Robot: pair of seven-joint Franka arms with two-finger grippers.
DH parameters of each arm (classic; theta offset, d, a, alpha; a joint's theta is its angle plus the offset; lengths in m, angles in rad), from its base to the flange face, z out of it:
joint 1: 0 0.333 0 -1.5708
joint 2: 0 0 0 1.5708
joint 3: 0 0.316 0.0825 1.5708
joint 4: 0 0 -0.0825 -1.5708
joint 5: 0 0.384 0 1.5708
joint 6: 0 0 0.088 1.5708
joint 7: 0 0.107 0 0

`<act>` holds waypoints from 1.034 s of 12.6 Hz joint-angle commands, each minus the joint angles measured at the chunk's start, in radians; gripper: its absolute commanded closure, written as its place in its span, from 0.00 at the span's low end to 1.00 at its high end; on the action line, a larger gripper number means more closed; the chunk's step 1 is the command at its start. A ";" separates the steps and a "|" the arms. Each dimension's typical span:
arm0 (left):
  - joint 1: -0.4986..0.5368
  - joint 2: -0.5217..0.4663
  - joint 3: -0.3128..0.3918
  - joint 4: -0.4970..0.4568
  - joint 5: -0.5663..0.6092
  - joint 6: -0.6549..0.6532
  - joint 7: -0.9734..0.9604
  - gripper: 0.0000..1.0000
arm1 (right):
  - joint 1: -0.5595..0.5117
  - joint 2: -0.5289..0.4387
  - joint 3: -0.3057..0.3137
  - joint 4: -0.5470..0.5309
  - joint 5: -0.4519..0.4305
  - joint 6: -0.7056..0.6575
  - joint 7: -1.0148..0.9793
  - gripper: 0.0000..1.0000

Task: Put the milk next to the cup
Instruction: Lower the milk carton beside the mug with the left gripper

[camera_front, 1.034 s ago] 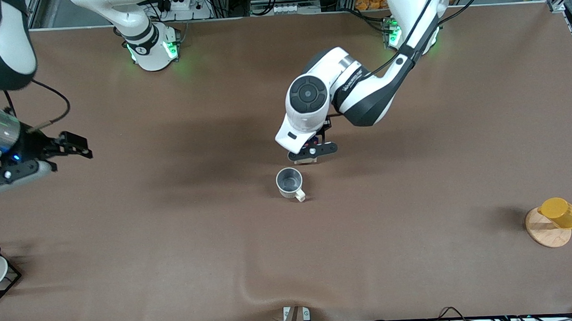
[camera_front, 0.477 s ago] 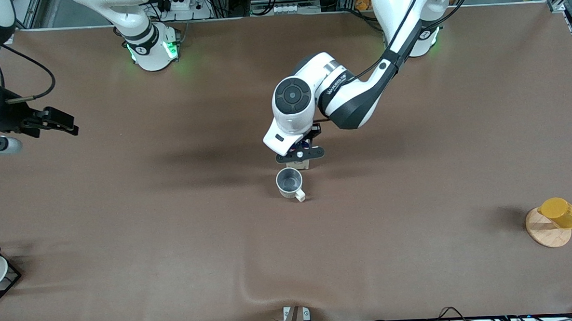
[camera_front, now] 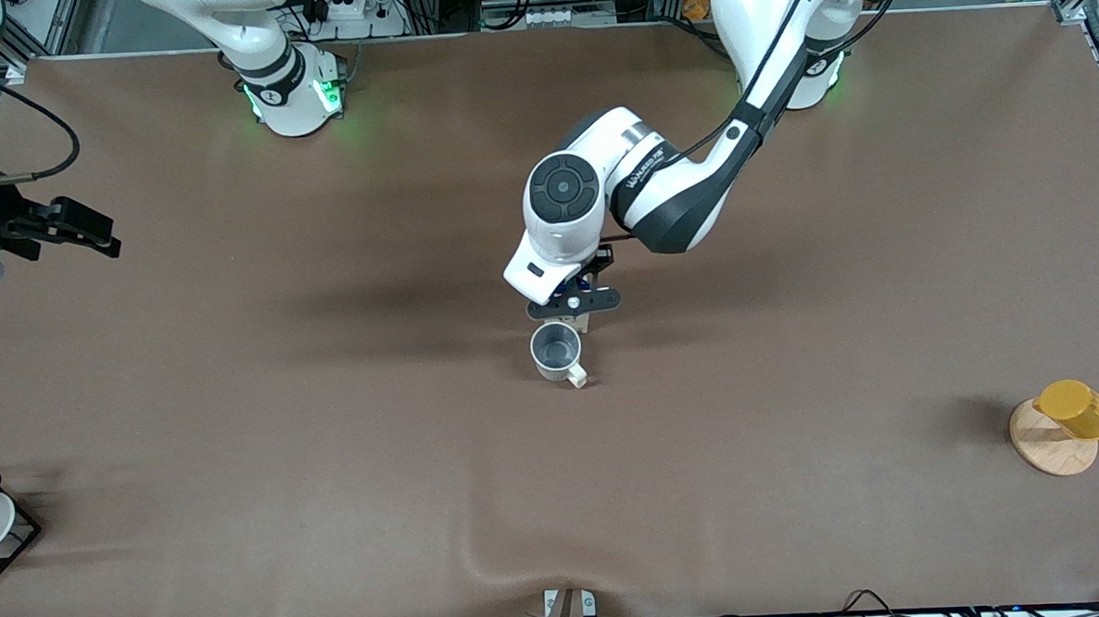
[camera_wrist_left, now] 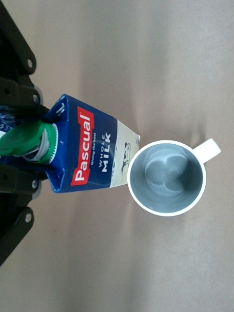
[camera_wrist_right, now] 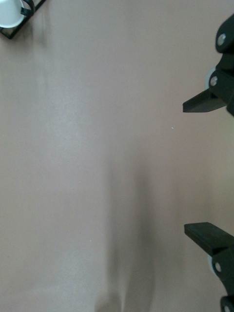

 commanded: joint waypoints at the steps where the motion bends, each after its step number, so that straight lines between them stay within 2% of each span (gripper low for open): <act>1: -0.010 0.023 0.002 0.029 -0.020 0.005 0.011 0.63 | -0.022 -0.005 0.019 0.035 -0.028 -0.020 -0.037 0.00; 3: -0.019 0.038 0.002 0.029 -0.020 0.009 0.010 0.62 | -0.035 -0.008 0.011 0.037 -0.014 -0.035 -0.065 0.00; 5: -0.021 0.049 0.002 0.029 -0.022 0.009 0.013 0.47 | -0.036 -0.010 0.017 0.047 -0.014 -0.079 -0.102 0.00; 7: -0.021 0.046 0.002 0.029 -0.017 0.026 0.024 0.00 | -0.031 -0.005 0.021 0.050 -0.024 -0.086 -0.059 0.00; 13: 0.016 -0.072 0.007 0.029 -0.020 0.012 0.045 0.00 | -0.023 0.000 0.021 0.058 -0.008 -0.086 -0.021 0.00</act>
